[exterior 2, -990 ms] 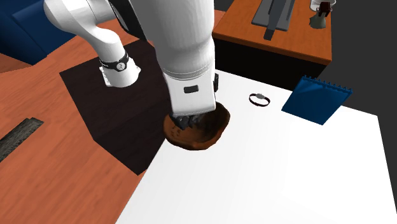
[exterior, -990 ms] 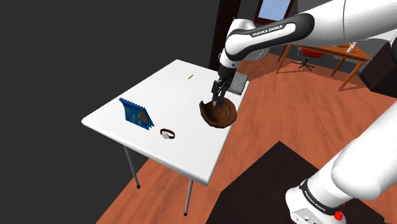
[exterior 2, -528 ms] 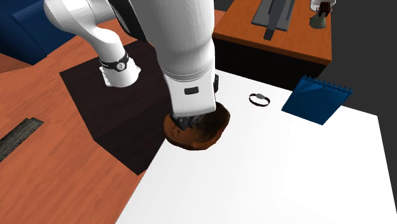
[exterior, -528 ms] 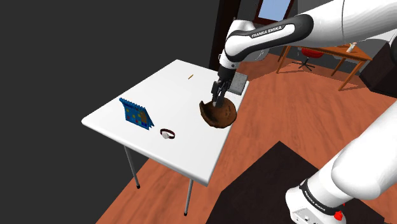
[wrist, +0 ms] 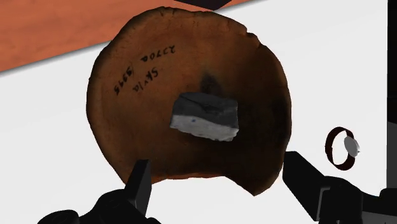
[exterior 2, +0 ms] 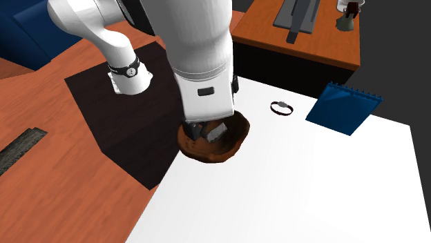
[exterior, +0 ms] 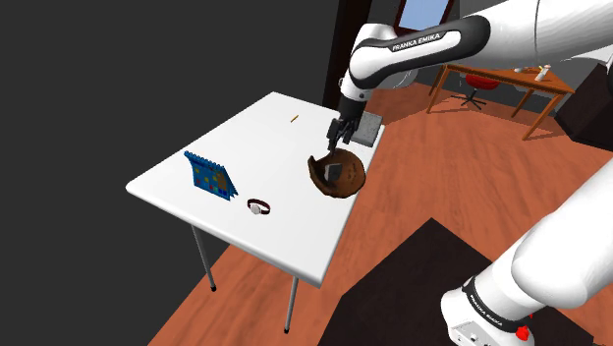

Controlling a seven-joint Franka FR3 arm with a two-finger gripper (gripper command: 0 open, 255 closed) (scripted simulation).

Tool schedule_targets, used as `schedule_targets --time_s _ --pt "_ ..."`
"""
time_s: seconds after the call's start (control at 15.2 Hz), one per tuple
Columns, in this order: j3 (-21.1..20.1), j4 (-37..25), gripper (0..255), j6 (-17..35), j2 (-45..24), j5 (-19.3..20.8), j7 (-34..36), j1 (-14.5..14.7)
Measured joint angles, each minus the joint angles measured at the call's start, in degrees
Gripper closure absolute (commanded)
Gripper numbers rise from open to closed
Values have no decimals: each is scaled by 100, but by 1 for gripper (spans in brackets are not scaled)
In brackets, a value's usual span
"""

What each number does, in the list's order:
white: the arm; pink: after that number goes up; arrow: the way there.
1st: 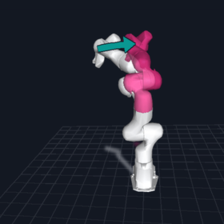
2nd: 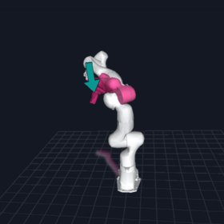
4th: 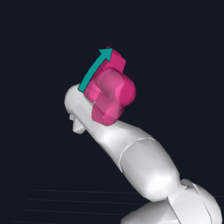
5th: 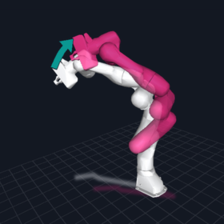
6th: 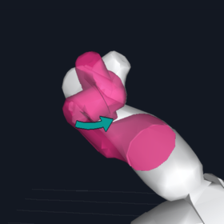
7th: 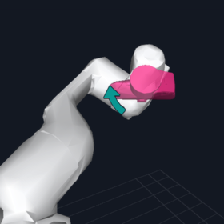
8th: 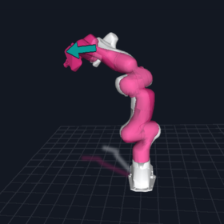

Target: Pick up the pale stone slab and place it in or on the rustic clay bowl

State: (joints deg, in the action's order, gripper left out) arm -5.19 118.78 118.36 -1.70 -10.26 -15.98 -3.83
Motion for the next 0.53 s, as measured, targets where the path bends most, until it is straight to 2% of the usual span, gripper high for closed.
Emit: schedule_targets --time_s 0.2,0.53 --pt "19 -288 0 -392 107 25 34 -19" --pt "35 -337 0 -487 141 30 19 -36"
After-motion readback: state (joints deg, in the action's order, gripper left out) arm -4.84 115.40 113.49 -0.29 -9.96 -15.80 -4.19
